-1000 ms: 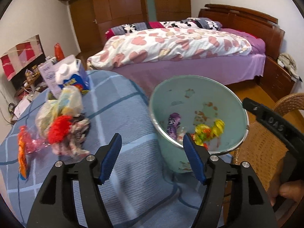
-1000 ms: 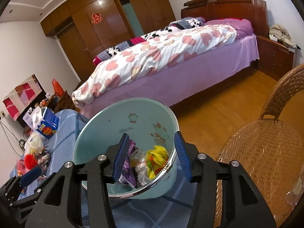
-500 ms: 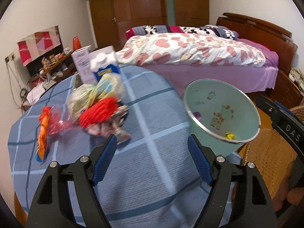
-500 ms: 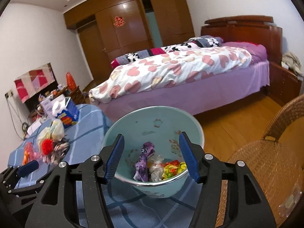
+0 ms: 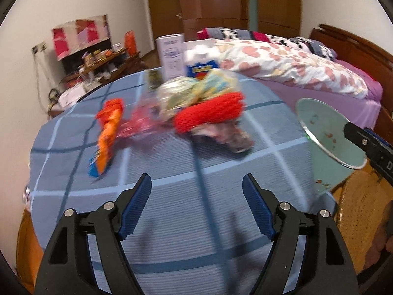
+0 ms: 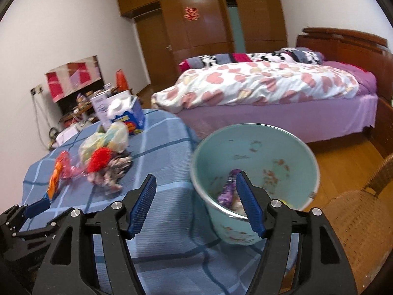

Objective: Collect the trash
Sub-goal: 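Move both open tools back over the trash on the table, then grasp the orange-blue snack wrapper with the left tool while the right tool grasps the red mesh net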

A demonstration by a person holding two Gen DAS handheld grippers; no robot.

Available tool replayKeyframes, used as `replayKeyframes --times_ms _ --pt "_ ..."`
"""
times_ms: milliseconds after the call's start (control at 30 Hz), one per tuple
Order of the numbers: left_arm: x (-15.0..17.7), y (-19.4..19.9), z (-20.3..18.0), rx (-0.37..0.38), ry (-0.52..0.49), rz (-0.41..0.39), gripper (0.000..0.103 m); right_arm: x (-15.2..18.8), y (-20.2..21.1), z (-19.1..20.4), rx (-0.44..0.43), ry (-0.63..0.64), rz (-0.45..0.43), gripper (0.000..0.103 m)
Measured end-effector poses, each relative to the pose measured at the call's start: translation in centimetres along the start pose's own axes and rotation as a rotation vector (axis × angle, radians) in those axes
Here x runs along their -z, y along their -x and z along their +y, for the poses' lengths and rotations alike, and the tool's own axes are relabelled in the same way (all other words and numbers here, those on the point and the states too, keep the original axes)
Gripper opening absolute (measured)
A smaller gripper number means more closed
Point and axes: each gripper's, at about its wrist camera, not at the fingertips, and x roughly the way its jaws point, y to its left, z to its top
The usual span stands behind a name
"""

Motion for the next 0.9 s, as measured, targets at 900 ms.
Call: replayKeyframes --times_ms 900 --pt "-3.2 -5.7 12.4 -0.150 0.208 0.031 0.071 -2.8 -9.3 12.2 -0.216 0.135 0.132 0.065"
